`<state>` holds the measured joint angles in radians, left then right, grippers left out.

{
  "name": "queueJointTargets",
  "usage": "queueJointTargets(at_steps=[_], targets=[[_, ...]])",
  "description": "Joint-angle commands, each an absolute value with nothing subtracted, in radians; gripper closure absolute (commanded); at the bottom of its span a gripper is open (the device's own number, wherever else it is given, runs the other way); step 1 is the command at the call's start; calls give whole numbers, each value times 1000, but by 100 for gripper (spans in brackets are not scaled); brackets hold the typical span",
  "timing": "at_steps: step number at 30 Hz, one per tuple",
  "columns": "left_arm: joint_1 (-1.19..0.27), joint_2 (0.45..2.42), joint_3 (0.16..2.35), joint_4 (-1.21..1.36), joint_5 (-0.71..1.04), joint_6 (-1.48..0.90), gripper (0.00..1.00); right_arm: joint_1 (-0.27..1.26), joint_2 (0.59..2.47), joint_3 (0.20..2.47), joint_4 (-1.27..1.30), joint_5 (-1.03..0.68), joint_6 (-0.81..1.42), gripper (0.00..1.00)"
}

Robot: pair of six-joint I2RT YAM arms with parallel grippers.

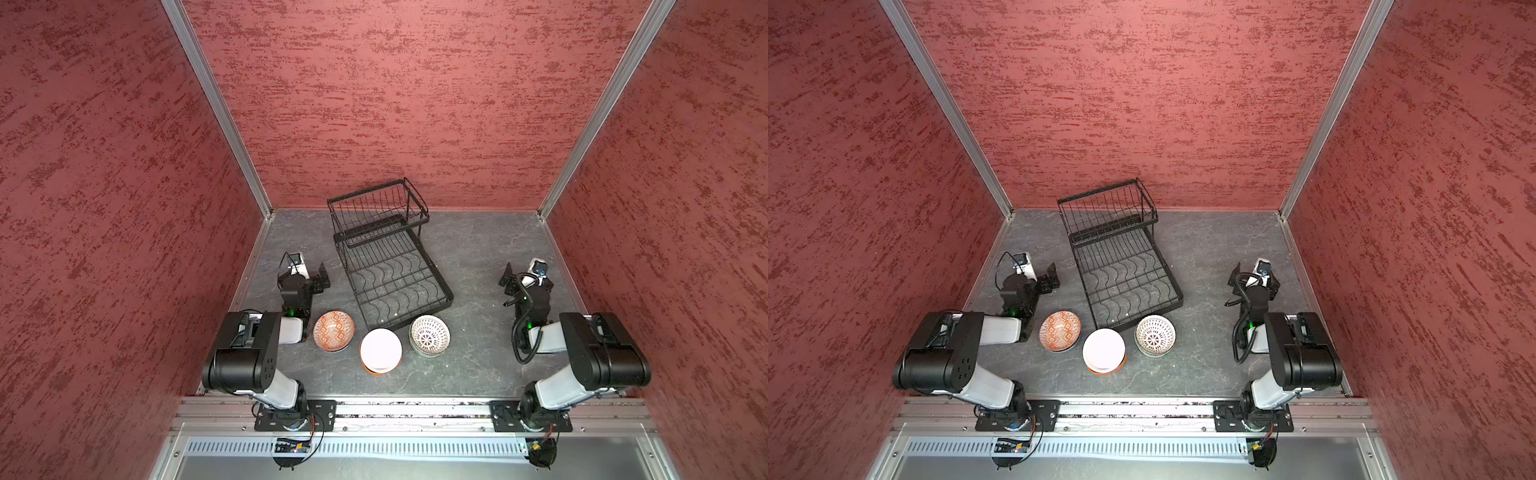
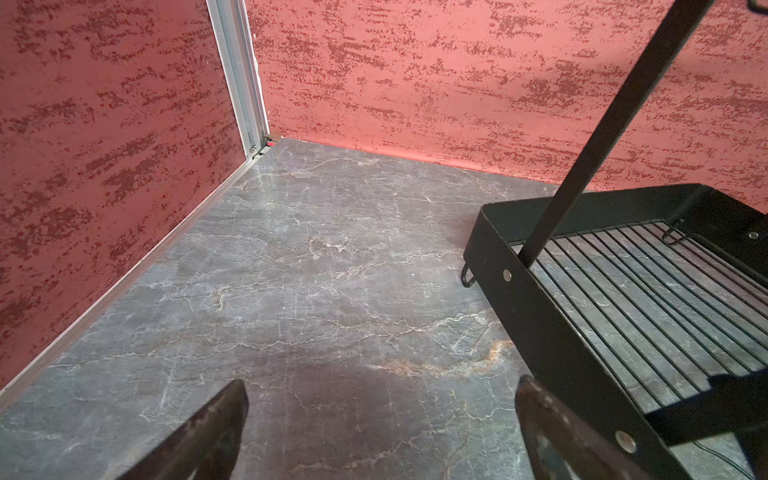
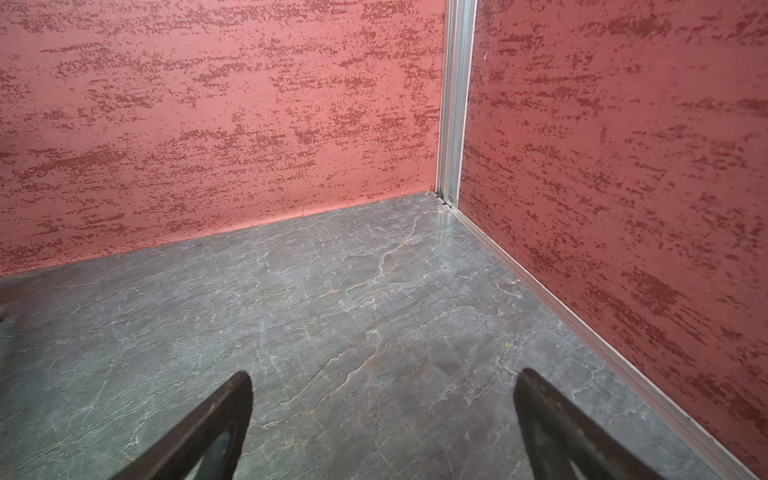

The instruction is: Load the bowls into the dish rack

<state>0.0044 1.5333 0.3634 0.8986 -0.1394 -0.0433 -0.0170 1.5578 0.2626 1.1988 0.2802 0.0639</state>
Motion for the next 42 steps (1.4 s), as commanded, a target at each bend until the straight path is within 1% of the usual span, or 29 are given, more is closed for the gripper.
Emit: queueJointTargets(at_steps=[1,37,40,42], targets=[[0,1536,364,930,-149,-25,1,-23,1550,264,1197,273,70,1],[0,1536,362,930,-147,-25,1,-22,1550,263,1198,272,72,1],[-1,1529,357,935,-156,-26,1,-22,1546,265,1197,252,60,1],[-11,1496,354,907,-167,-22,1,-17,1512,268,1162,234,48,1]])
